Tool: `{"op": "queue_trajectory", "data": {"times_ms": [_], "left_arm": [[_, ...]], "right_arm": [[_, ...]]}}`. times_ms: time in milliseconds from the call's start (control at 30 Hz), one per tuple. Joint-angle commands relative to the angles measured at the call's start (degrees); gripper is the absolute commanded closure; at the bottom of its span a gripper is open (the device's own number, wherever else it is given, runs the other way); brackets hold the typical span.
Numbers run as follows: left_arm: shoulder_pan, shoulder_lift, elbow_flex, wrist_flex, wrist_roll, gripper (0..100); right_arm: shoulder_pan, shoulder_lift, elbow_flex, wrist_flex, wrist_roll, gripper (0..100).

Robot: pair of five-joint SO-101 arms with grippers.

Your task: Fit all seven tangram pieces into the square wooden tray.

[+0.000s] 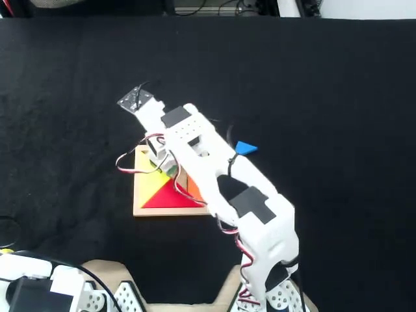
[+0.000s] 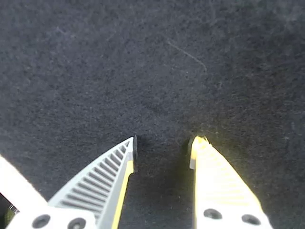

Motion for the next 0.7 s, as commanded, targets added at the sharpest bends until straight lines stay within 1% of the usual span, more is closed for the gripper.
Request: {"op": "queue_trajectory", "data": {"times_ms": [0,367,600,667], "left_arm": [[0.0,0.9,1.7,-0.4,-0.5,81],[0.0,0.9,1.7,-0.4,-0.5,81],[-0.1,0.9,1.7,-0.4,-0.5,81],[-0.1,0.9,1.7,-0.4,-0.5,81]], "right_arm": [[2.6,-0.7,-3.0,-0.6,-0.6,98.7],[2.3,-0.5,-2.4,-0.6,-0.6,98.7],[2.3,2.2,-2.2,-0.6,-0.7,98.7],[2.3,2.5,-2.2,-0.6,-1.7,98.7]]}}
